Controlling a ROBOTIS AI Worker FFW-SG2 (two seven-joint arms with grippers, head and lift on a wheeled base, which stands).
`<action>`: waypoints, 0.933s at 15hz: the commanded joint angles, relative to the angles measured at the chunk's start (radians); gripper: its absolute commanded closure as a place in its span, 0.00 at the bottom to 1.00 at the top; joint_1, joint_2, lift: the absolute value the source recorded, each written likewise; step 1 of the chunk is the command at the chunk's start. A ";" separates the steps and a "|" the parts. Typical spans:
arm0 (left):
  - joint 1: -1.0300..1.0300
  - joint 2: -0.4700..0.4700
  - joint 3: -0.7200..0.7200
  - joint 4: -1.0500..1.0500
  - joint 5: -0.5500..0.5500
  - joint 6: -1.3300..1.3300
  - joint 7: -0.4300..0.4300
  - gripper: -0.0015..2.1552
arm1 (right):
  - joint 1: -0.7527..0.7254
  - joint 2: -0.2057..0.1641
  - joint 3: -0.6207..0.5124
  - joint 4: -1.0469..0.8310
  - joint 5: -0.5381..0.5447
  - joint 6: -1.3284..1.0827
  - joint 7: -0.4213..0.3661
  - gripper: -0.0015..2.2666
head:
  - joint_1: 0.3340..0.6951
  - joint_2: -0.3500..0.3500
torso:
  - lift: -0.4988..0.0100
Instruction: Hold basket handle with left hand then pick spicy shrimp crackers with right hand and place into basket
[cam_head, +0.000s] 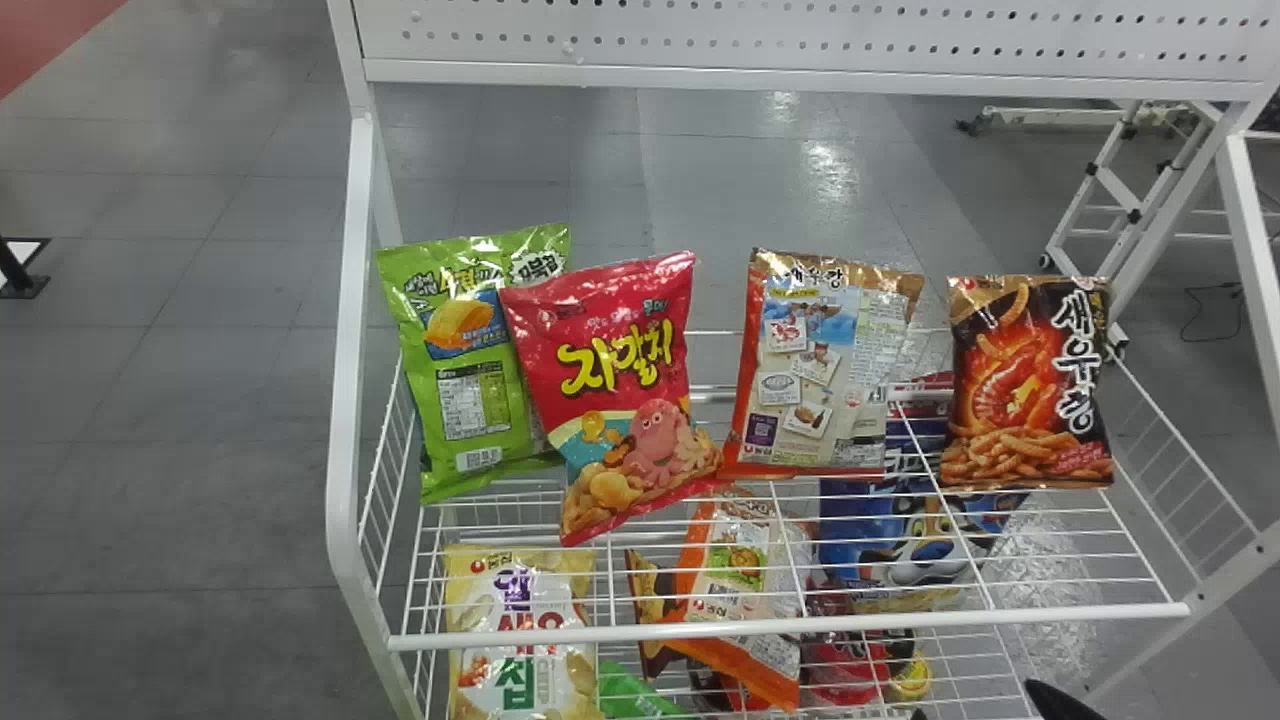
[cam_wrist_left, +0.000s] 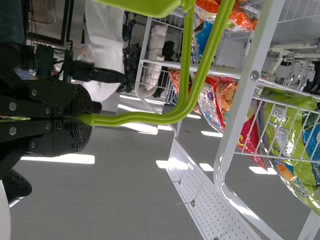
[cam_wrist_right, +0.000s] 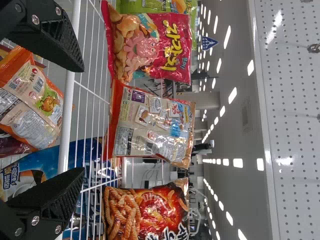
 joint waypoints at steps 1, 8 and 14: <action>0.000 0.001 0.000 0.001 0.000 0.000 -0.013 1.00 | 0.000 0.001 0.000 -0.002 0.000 0.005 0.000 0.05 | 1.00 0.39 | 0.96; 0.000 0.001 0.000 0.003 0.000 0.000 -0.013 1.00 | 0.000 0.001 -0.002 -0.008 -0.003 0.005 0.000 0.04 | 1.00 0.39 | 0.96; -0.002 0.004 -0.006 0.003 0.000 -0.003 -0.013 1.00 | -0.038 0.001 -0.072 -0.135 -0.058 0.245 0.000 0.04 | 1.00 0.34 | 0.96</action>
